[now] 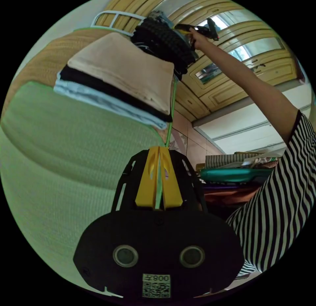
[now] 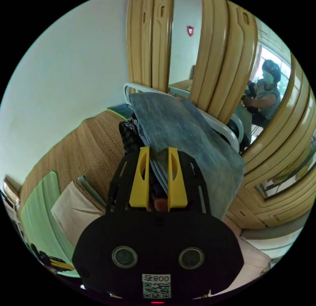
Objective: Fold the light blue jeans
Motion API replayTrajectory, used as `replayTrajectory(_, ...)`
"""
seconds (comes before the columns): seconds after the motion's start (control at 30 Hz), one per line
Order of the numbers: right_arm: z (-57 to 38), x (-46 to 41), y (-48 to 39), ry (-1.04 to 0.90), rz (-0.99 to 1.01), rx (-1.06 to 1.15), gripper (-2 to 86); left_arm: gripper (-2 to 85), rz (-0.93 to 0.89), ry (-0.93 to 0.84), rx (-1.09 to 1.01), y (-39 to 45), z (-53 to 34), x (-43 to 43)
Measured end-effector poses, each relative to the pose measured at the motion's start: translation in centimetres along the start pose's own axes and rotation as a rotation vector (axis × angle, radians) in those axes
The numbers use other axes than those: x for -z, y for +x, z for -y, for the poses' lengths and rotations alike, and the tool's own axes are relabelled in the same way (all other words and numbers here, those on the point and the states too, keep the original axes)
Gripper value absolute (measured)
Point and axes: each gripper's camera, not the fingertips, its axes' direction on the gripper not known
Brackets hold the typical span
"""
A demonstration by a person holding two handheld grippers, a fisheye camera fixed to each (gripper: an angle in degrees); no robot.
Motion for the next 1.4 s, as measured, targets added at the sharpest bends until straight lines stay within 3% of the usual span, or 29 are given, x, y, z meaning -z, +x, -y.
replayTrajectory(0.2, 1.2, -1.0, 2.7, -0.022, 0.211, -0.096, 5.1, 0.0, -0.118, -0.049, 0.122, 2.3, -5.3, 0.9)
replayTrajectory(0.37, 2.1, -2.5, 3.1, -0.056, 0.272, -0.161, 2.4, 0.0, -0.129, -0.03, 0.146, 5.3, -8.0, 3.6)
replayTrajectory(0.93, 3.5, -9.5, -6.5, -0.045, -0.112, 0.03, 6.5, 0.0, -0.154, -0.026, 0.258, 15.2, -14.9, 11.7)
replayTrajectory(1.17, 2.3, -8.3, -2.3, -0.016, 0.102, -0.128, 1.6, 0.0, -0.172, -0.031, 0.237, 22.2, -18.1, 15.7)
replayTrajectory(1.4, -2.4, -1.4, 1.9, 0.144, 0.337, -0.2, 0.4, 0.0, -0.17, 0.016, 0.224, 29.4, -21.5, 20.9)
